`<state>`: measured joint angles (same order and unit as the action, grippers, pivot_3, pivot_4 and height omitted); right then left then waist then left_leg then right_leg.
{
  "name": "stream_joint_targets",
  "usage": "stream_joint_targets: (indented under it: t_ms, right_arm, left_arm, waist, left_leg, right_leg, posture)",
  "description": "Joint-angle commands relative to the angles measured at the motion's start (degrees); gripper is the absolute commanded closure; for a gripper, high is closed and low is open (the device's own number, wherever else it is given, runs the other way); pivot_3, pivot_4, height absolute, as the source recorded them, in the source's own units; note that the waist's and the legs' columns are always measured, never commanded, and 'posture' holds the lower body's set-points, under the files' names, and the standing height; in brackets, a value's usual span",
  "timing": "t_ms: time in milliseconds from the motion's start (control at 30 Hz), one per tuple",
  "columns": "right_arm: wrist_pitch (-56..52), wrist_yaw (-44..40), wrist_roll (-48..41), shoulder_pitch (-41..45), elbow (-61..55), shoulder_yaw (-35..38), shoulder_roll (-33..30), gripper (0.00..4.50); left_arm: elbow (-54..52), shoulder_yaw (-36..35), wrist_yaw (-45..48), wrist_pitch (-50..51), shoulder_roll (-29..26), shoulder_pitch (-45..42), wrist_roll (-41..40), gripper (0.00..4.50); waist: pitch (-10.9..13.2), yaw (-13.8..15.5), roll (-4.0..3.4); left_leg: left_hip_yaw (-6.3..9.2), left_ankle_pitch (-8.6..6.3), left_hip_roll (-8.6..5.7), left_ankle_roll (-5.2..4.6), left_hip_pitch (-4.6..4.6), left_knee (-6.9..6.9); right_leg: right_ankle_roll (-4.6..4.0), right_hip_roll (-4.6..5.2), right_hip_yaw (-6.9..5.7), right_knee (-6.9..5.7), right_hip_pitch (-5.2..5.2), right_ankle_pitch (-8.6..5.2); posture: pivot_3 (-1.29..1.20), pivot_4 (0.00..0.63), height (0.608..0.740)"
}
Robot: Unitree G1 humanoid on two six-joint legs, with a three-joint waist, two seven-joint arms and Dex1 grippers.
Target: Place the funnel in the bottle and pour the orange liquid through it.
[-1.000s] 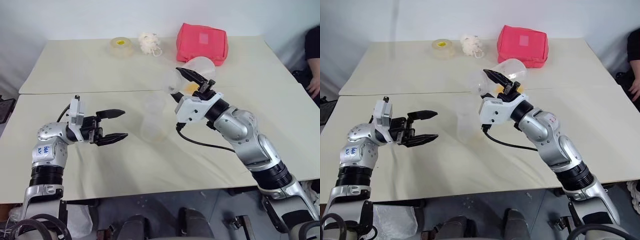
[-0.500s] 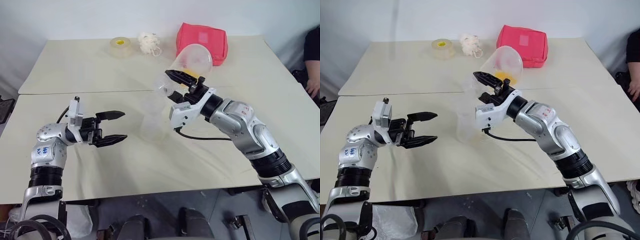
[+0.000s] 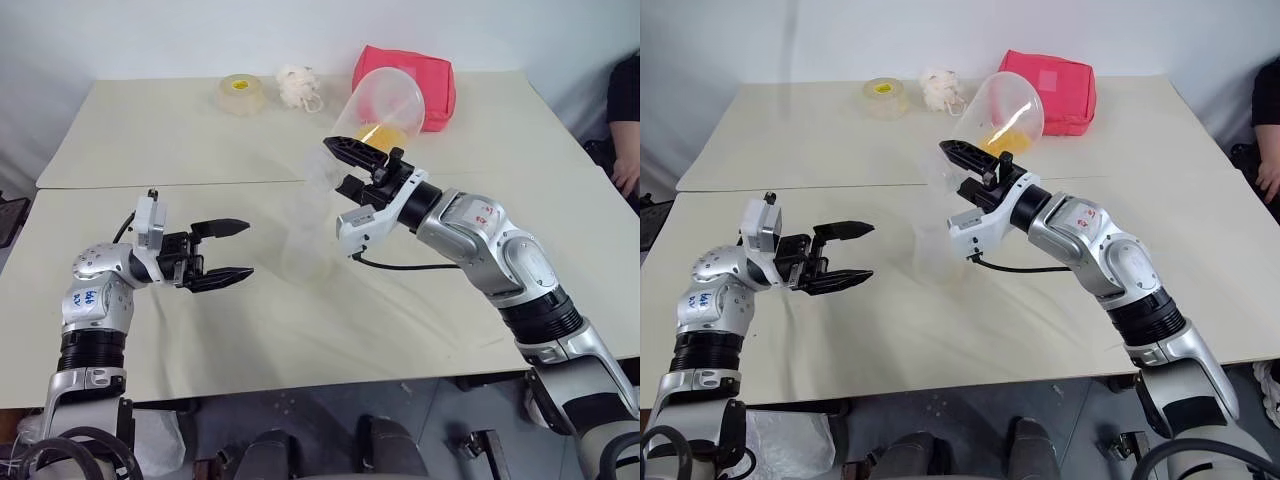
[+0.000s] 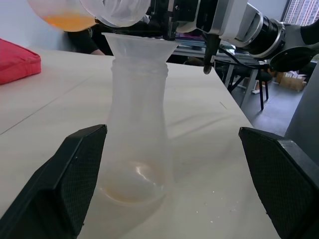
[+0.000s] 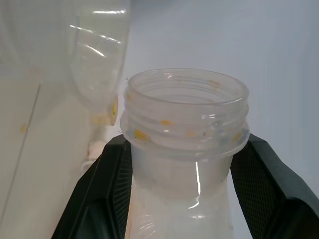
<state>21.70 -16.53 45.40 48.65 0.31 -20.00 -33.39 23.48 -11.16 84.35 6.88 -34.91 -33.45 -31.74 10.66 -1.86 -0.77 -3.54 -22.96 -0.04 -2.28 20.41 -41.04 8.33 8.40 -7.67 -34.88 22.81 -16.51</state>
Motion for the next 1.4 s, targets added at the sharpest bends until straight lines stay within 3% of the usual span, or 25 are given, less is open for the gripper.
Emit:
stream_joint_targets:
  t_ms: [33,433,1400]
  right_arm:
    - [1.63,1.69,0.55,1.84,-0.32,1.31,-0.47,2.09]
    - [4.93,3.69,3.31,3.8,2.17,1.06,-0.68,2.09]
    - [10.42,8.78,10.76,5.91,4.95,0.57,-2.11,2.09]
  left_arm:
    - [-0.23,-2.66,-0.2,-0.13,-0.24,-1.4,-2.39,0.0]
    - [-0.92,-4.89,-0.34,0.62,0.87,-1.25,-5.73,0.0]
    - [-0.77,-4.37,-0.44,1.22,1.23,-1.47,-5.4,0.0]
  waist:
    - [0.0,0.0,0.0]
    - [0.0,-0.06,0.0]
    - [0.0,-0.14,0.0]
  left_leg:
    - [0.0,0.0,0.0,0.0,0.0,0.0]
    - [0.01,0.0,0.03,0.0,0.0,-0.01]
    - [0.01,0.0,0.03,0.0,0.01,0.0]
  right_leg:
    - [0.0,0.0,0.01,0.0,0.0,0.0]
    - [0.0,0.0,0.01,-0.01,0.0,0.0]
    - [0.0,0.0,0.01,0.0,0.0,0.0]
  posture:
    - [0.0,0.15,0.74]
    - [0.0,0.15,0.74]
    - [0.0,0.15,0.74]
